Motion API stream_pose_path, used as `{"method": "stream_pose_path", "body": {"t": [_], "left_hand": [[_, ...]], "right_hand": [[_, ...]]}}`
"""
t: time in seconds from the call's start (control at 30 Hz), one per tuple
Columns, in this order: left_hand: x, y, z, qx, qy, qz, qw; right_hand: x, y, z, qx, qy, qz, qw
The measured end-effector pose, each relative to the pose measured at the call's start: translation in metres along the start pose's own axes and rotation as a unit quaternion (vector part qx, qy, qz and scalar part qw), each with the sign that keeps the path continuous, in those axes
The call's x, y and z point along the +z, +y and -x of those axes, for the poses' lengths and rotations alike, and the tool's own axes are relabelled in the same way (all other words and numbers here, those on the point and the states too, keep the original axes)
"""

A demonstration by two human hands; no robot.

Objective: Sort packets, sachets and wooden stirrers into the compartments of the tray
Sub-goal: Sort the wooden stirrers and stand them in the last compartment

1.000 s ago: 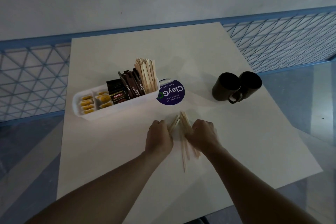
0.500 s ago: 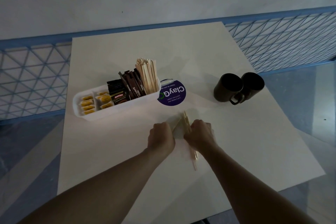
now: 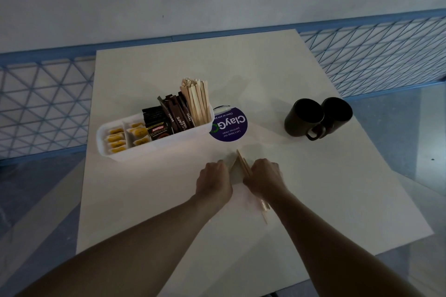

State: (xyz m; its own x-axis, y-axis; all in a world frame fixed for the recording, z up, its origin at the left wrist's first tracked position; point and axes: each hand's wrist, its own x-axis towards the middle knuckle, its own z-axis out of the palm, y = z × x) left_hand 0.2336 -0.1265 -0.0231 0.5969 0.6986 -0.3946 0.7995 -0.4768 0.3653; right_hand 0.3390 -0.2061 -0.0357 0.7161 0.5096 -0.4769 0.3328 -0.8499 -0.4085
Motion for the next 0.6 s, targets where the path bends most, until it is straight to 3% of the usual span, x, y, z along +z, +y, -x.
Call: {"method": "stream_pose_path", "body": {"t": [0.23, 0.6], "left_hand": [[-0.003, 0.001, -0.002, -0.026, -0.028, 0.006, 0.999], [-0.005, 0.008, 0.002, -0.022, -0.03, 0.001, 0.999]], "right_hand": [[-0.001, -0.003, 0.003, -0.033, 0.033, 0.007, 0.999], [-0.017, -0.003, -0.001, -0.012, 0.008, -0.017, 1.0]]}}
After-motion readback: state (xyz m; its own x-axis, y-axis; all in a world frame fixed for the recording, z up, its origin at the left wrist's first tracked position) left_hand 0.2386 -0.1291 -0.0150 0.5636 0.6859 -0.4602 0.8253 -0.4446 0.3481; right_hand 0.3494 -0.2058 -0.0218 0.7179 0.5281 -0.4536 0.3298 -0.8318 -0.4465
